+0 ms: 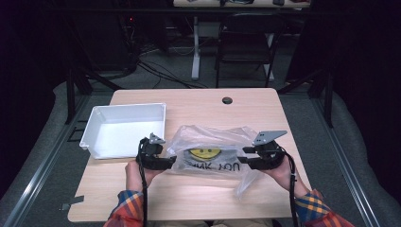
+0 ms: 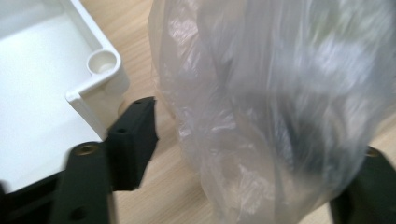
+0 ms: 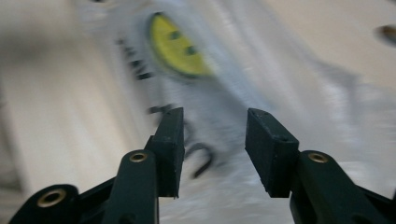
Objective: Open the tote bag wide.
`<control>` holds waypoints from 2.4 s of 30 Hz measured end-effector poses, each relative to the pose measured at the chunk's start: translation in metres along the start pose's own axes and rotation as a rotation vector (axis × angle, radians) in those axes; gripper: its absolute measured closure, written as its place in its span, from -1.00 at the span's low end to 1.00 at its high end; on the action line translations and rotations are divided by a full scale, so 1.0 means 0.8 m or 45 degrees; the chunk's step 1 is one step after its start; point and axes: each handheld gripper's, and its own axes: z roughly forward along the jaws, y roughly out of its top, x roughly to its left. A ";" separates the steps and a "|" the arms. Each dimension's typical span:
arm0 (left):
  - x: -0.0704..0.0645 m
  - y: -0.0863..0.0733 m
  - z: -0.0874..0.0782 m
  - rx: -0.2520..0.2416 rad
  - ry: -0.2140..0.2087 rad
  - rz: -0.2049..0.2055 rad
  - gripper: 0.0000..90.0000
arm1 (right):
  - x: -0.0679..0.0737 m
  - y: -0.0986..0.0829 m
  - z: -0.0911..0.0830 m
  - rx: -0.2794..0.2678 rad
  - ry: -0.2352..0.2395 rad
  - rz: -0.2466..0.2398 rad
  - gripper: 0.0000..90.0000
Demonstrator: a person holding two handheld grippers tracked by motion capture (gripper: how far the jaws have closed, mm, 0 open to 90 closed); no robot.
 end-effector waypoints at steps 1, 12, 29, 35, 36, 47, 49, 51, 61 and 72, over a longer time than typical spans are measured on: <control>-0.003 0.001 -0.005 -0.008 0.015 0.015 -0.41 | -0.002 0.001 0.002 -0.001 -0.011 0.011 0.21; -0.031 0.025 -0.053 -0.115 -0.012 0.126 -0.58 | -0.027 -0.003 0.031 0.132 -0.120 0.099 0.18; -0.041 0.040 -0.035 -0.158 0.073 0.237 0.28 | -0.032 0.002 0.064 0.160 -0.129 0.061 0.93; -0.019 0.038 0.033 -0.038 0.232 0.159 0.85 | -0.045 0.002 0.081 0.138 -0.125 0.122 0.91; -0.015 0.037 0.042 -0.013 0.242 0.147 0.88 | -0.048 0.001 0.084 0.145 -0.126 0.135 0.89; -0.008 0.024 0.094 0.168 0.339 0.164 0.93 | -0.079 -0.018 0.113 0.225 -0.180 0.235 0.88; -0.007 0.023 0.098 0.191 0.344 0.179 0.94 | -0.078 -0.020 0.118 0.242 -0.196 0.219 0.88; -0.007 0.021 0.101 0.212 0.340 0.187 0.94 | -0.077 -0.024 0.123 0.288 -0.241 0.176 0.88; -0.013 0.017 0.087 0.222 0.241 0.193 0.92 | -0.082 -0.031 0.107 0.421 -0.238 0.152 0.73; -0.002 0.013 0.075 0.161 0.133 0.086 0.86 | -0.034 0.005 0.050 0.204 0.034 0.064 0.05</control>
